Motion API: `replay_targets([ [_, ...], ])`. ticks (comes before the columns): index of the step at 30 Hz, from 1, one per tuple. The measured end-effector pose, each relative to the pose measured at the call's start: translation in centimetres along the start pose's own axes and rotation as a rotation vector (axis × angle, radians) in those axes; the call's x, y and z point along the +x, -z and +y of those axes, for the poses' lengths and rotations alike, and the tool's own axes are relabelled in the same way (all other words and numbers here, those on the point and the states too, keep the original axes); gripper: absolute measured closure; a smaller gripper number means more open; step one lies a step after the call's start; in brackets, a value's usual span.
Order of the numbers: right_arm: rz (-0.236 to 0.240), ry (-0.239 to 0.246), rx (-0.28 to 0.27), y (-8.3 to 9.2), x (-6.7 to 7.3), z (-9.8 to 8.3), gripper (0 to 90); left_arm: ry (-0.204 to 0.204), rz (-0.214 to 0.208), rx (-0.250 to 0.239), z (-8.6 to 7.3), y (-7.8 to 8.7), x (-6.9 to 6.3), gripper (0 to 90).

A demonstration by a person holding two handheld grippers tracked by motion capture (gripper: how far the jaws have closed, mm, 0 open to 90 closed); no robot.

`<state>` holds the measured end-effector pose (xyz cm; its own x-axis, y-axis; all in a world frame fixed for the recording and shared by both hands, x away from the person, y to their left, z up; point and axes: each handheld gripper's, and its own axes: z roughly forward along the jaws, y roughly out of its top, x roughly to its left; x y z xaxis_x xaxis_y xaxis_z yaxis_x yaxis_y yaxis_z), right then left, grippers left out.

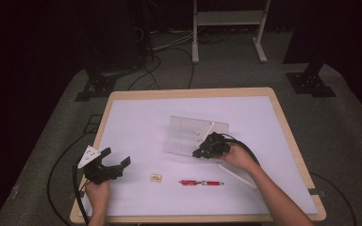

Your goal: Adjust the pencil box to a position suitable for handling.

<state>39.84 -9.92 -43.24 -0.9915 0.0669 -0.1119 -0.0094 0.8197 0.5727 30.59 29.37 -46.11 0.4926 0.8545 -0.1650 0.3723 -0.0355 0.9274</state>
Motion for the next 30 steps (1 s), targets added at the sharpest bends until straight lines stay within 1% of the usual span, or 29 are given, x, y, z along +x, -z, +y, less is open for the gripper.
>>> replay_targets([
  [4, 0.008, 0.004, 0.000, -0.5, 0.0, 0.2, 86.3, 0.001, 0.000, 0.001, 0.0, 0.0, 0.0, 0.0],
  [5, 0.010, -0.002, 0.001, -0.6, 0.0, 0.2, 86.3, 0.002, 0.000, 0.000, 0.0, 0.0, 0.0, 0.0],
  [6, 0.014, 0.007, -0.003, -0.8, 0.0, 0.3, 86.3, 0.002, 0.000, 0.000, 0.0, 0.0, 0.0, 0.0],
  [10, 0.025, 0.004, -0.009, -1.3, -0.1, 0.4, 86.3, 0.003, -0.001, -0.001, 0.0, 0.0, 0.0, 0.0],
  [15, 0.040, 0.014, -0.009, -1.9, 0.0, 0.7, 86.3, 0.004, -0.001, -0.001, 0.0, 0.0, 0.0, 0.0],
  [24, 0.055, 0.022, -0.010, -2.6, 0.1, 0.9, 86.2, 0.006, -0.002, -0.004, 0.0, 0.1, 0.0, 0.0],
  [30, 0.067, 0.014, -0.010, -2.9, 0.0, 0.9, 86.2, 0.006, -0.002, -0.004, 0.0, 0.1, 0.1, 0.0],
])
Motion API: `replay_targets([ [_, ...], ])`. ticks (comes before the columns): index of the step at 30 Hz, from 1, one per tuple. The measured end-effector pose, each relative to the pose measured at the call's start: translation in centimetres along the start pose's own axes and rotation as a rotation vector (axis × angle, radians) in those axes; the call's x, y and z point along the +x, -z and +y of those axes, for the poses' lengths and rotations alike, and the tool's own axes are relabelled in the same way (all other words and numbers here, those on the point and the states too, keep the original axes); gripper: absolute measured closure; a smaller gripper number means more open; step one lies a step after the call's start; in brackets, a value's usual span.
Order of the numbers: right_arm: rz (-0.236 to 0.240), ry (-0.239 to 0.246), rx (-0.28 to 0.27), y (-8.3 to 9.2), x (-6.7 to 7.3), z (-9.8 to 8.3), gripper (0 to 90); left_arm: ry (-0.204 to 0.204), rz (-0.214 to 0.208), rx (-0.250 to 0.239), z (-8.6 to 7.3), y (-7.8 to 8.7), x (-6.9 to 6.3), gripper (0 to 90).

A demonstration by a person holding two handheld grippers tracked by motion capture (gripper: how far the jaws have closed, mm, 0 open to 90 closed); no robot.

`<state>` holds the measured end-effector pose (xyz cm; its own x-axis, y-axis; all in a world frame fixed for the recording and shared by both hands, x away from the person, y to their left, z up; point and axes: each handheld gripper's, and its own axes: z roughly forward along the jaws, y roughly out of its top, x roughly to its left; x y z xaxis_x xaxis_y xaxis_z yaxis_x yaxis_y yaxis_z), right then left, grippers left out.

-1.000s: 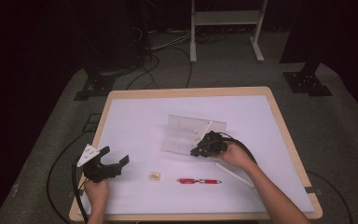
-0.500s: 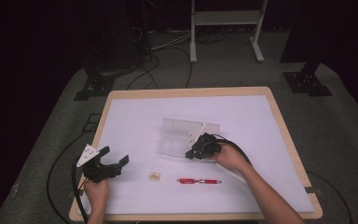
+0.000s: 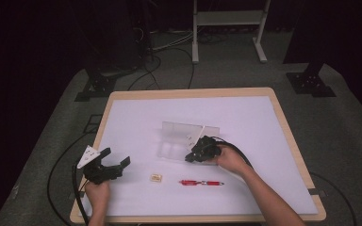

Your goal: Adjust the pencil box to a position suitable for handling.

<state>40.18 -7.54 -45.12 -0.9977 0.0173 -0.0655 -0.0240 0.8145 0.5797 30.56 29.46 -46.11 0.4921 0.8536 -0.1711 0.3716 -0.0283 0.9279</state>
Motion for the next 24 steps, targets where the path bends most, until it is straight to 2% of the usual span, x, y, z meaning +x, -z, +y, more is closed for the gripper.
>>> replay_targets([
  [8, 0.003, -0.016, -0.002, -0.1, -0.1, -0.1, 84.5, 0.000, -0.001, 0.000, 0.0, 0.0, 0.0, 0.0],
  [13, 0.003, -0.044, -0.024, 0.4, -0.1, -0.1, 75.5, 0.000, -0.001, 0.002, 0.0, 0.0, 0.0, 0.0],
  [16, -0.002, -0.072, -0.049, 1.4, -0.1, -0.2, 69.7, 0.000, 0.000, 0.003, 0.0, 0.0, 0.0, 0.0],
  [18, -0.005, -0.072, -0.055, 1.6, -0.1, -0.2, 69.0, 0.000, 0.000, 0.003, 0.0, 0.0, 0.0, 0.0],
  [19, -0.016, -0.089, -0.071, 2.3, 0.0, -0.3, 65.3, -0.001, 0.000, 0.003, 0.0, 0.0, 0.0, 0.0],
  [22, -0.017, -0.105, -0.082, 2.9, 0.0, -0.4, 63.2, -0.001, 0.001, 0.004, 0.0, 0.0, 0.0, 0.0],
  [24, -0.036, -0.125, -0.103, 3.9, 0.3, -0.7, 59.9, -0.002, 0.001, 0.004, 0.0, 0.0, 0.0, 0.0],
])
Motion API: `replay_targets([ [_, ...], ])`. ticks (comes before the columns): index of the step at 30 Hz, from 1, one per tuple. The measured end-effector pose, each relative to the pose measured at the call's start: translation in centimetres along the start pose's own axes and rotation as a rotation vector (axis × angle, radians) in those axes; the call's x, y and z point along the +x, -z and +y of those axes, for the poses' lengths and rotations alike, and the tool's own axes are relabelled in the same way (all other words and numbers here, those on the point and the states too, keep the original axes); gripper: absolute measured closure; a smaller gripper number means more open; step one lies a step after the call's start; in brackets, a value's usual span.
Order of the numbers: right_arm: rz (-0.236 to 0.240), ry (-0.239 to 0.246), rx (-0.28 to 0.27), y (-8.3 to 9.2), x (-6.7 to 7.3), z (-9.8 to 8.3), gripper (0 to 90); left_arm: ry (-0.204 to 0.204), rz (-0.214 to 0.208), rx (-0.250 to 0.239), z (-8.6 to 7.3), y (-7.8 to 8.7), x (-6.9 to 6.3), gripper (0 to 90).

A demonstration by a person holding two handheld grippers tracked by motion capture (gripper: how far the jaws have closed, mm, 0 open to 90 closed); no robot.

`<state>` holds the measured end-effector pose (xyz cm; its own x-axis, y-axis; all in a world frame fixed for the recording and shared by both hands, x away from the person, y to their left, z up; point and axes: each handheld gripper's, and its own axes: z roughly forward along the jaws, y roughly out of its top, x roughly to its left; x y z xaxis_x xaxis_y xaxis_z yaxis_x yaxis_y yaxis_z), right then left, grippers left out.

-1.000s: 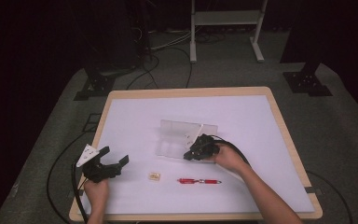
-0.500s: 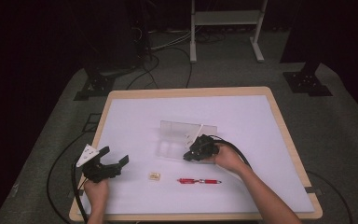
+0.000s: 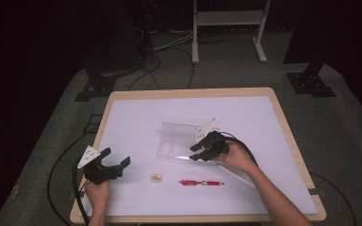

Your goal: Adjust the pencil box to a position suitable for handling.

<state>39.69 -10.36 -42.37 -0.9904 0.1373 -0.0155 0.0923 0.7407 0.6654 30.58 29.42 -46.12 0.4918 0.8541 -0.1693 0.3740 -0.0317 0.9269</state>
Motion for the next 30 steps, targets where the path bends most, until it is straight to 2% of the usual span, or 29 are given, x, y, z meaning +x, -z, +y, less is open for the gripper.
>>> replay_targets([
  [2, -0.004, -0.005, -0.007, 0.3, 0.1, -0.1, 58.8, 0.000, 0.000, 0.000, 0.0, 0.0, 0.0, 0.0],
  [6, -0.027, -0.049, -0.027, 1.6, 0.1, -0.8, 52.5, 0.000, 0.000, 0.000, 0.0, 0.0, 0.0, 0.0],
  [9, -0.031, -0.077, -0.031, 2.2, 0.2, -1.3, 50.9, 0.000, 0.000, 0.000, 0.0, 0.0, 0.0, 0.0],
  [15, -0.050, -0.092, -0.044, 3.0, 0.5, -2.0, 48.4, 0.001, 0.000, -0.001, 0.0, 0.0, 0.0, 0.0],
  [25, -0.095, -0.150, -0.056, 5.1, 1.2, -3.6, 43.4, 0.003, 0.002, -0.002, 0.0, 0.0, -0.1, 0.0],
  [29, -0.109, -0.157, -0.058, 5.5, 1.3, -4.0, 41.0, 0.003, 0.003, -0.001, 0.0, 0.0, -0.1, 0.0],
  [30, -0.110, -0.172, -0.061, 5.6, 1.4, -4.1, 40.2, 0.003, 0.003, -0.001, 0.0, 0.0, -0.1, 0.0],
])
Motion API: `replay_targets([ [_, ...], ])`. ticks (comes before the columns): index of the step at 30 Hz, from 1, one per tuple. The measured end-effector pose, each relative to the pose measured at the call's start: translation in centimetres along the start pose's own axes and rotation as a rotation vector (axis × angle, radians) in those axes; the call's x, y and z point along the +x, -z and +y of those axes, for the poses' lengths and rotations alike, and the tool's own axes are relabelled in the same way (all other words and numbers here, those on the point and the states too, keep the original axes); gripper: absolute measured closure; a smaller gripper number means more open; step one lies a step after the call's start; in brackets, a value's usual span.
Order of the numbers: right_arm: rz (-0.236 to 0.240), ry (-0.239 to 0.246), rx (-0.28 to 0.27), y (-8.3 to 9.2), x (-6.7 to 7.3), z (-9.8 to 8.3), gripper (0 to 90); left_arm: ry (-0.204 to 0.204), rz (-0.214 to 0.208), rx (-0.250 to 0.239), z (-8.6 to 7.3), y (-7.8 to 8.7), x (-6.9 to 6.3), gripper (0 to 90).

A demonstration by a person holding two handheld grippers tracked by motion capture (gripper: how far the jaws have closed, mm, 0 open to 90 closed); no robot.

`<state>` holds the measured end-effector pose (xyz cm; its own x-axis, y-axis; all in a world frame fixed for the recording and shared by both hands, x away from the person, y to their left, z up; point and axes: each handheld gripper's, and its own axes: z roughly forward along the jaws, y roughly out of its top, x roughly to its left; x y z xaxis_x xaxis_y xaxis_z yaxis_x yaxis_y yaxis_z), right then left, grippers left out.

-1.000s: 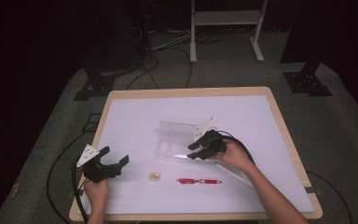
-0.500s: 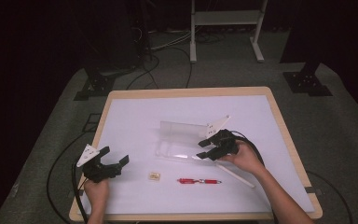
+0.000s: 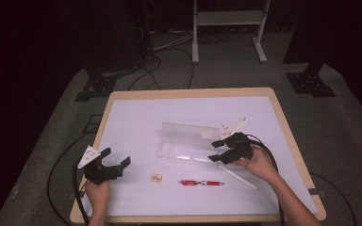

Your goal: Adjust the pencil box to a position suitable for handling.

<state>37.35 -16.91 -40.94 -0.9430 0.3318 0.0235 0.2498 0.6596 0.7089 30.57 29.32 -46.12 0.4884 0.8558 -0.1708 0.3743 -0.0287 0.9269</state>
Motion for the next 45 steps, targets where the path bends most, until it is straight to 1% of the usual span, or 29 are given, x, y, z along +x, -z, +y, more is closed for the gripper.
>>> replay_targets([
  [5, -0.019, -0.011, 0.008, 0.5, 0.2, -0.8, 39.0, -0.001, 0.001, 0.002, 0.0, 0.0, 0.0, 0.0],
  [6, -0.020, -0.014, 0.008, 0.6, 0.2, -1.0, 38.5, -0.001, 0.001, 0.002, 0.0, 0.0, 0.0, 0.0],
  [7, -0.024, -0.027, 0.007, 0.8, 0.3, -1.1, 37.8, -0.001, 0.002, 0.003, 0.0, 0.0, 0.0, 0.0],
  [11, -0.035, -0.031, 0.001, 1.2, 0.4, -1.6, 35.6, -0.001, 0.001, 0.003, 0.0, 0.0, 0.0, 0.0],
  [13, -0.042, -0.045, -0.004, 1.5, 0.5, -1.9, 33.8, 0.000, 0.002, 0.004, 0.0, 0.0, 0.0, 0.0],
  [18, -0.055, -0.061, -0.003, 2.0, 0.7, -2.6, 31.0, -0.005, 0.002, 0.004, 0.0, 0.0, 0.0, 0.0],
  [25, -0.074, -0.071, -0.006, 2.6, 0.9, -3.6, 28.2, -0.005, 0.004, 0.004, 0.0, 0.0, -0.1, 0.0],
  [28, -0.078, -0.073, -0.010, 2.8, 1.0, -3.8, 27.9, -0.006, 0.004, 0.004, 0.0, 0.0, -0.1, 0.0],
  [31, -0.085, -0.088, -0.013, 3.1, 1.1, -4.3, 26.9, -0.004, 0.005, 0.002, 0.0, 0.0, -0.1, 0.0],
  [35, -0.086, -0.094, -0.011, 3.3, 1.2, -4.7, 26.6, -0.004, 0.006, 0.001, 0.0, 0.1, -0.1, 0.0],
  [41, -0.091, -0.100, 0.002, 3.3, 1.5, -5.3, 27.0, -0.004, 0.007, -0.004, 0.0, 0.1, -0.1, 0.0],
  [45, -0.094, -0.110, 0.005, 3.3, 1.7, -5.9, 29.8, -0.006, 0.008, -0.004, -0.1, 0.1, -0.1, 0.0],
])
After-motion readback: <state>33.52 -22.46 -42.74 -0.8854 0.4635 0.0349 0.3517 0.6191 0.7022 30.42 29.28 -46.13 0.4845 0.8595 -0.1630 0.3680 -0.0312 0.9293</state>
